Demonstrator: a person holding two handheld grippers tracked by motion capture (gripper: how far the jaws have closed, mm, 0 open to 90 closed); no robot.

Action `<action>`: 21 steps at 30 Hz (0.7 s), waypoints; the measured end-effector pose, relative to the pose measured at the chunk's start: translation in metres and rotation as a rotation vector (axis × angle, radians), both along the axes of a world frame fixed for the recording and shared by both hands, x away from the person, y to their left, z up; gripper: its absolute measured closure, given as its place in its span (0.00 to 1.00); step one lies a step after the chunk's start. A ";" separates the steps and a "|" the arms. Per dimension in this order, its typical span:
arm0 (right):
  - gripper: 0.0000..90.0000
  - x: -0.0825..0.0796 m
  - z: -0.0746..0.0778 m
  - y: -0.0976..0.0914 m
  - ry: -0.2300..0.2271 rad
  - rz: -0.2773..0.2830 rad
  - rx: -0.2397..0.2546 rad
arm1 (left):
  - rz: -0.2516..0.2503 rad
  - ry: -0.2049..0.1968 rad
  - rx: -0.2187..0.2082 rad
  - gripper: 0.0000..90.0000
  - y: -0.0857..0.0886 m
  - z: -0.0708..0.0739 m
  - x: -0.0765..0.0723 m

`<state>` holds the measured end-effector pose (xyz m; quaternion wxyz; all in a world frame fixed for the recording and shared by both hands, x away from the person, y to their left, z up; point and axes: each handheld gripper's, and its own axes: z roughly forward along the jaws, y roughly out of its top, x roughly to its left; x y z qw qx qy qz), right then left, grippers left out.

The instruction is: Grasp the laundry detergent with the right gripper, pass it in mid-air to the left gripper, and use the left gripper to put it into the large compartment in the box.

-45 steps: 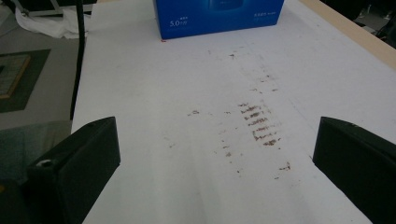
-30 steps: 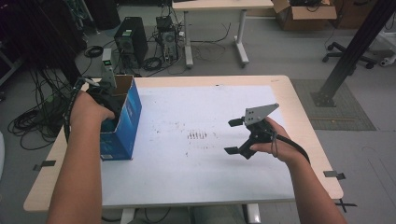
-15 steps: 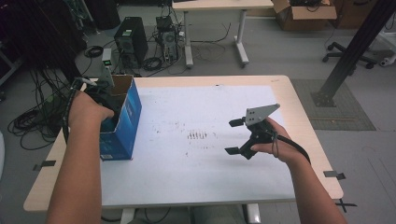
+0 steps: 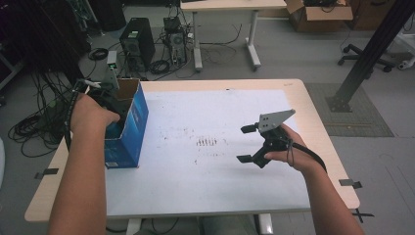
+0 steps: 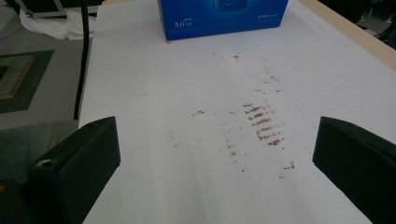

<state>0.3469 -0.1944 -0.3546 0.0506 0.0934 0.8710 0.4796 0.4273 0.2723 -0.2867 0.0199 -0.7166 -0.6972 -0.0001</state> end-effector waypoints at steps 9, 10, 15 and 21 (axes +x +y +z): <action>0.01 -0.001 0.001 0.000 -0.002 0.004 0.003 | 0.015 -0.002 0.002 0.33 -0.003 0.008 -0.001; 0.01 -0.002 0.001 0.000 -0.001 0.003 0.002 | 0.020 -0.002 0.003 0.32 -0.003 0.009 -0.002; 0.01 -0.003 0.001 0.000 -0.003 0.004 0.002 | 0.037 -0.008 0.005 0.28 -0.001 0.013 -0.003; 0.01 -0.003 0.002 -0.001 -0.006 0.002 0.003 | 0.043 -0.003 0.015 0.25 0.001 0.016 -0.005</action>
